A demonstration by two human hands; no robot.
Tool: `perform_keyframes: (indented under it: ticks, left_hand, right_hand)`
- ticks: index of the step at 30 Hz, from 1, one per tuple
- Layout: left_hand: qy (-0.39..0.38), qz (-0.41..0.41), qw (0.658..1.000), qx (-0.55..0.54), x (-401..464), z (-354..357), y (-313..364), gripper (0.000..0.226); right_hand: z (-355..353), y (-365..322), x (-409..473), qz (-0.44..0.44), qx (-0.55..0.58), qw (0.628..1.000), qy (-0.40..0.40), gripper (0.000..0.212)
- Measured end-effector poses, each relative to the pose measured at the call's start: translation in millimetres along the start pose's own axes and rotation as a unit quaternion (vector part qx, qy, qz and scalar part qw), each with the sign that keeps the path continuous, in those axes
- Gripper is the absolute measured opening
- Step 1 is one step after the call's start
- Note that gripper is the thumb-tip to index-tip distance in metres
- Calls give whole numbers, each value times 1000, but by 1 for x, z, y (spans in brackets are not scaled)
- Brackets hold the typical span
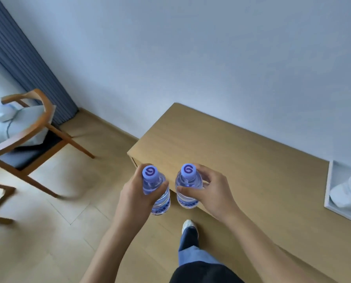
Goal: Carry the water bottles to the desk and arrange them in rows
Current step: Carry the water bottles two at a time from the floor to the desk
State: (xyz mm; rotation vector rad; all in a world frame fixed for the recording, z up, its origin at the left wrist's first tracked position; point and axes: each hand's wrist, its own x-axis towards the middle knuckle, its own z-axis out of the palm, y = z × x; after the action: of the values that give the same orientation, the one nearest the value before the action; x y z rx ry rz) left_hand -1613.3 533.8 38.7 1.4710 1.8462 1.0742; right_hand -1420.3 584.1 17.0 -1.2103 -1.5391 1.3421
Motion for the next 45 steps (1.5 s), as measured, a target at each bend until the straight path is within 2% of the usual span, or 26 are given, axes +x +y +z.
perform_keyframes:
  ticks: [8,14,18,26,37,41,45]
  left_hand:
    - [-47,-5,999,-13,151,35,4,30]
    - [-99,-21,994,-34,231,69,7,29]
    - [-146,-9,989,-25,274,88,3,30]
    - [-224,-7,974,-25,346,119,-12,30]
    - [-234,4,972,-34,385,144,-19,31]
    - [-246,2,967,-60,385,152,-31,32]
    - [-247,23,968,-39,390,158,-32,36]
  right_hand:
    - [-24,7,140,2,-42,997,63,43]
    - [-46,34,216,59,-68,988,128,49]
    - [-54,51,249,100,-85,973,187,40]
    - [-56,61,284,133,-91,945,284,37]
    - [-52,73,296,161,-30,911,378,38]
    - [-48,83,289,150,-27,912,380,45]
    - [-44,86,290,153,-43,912,377,53]
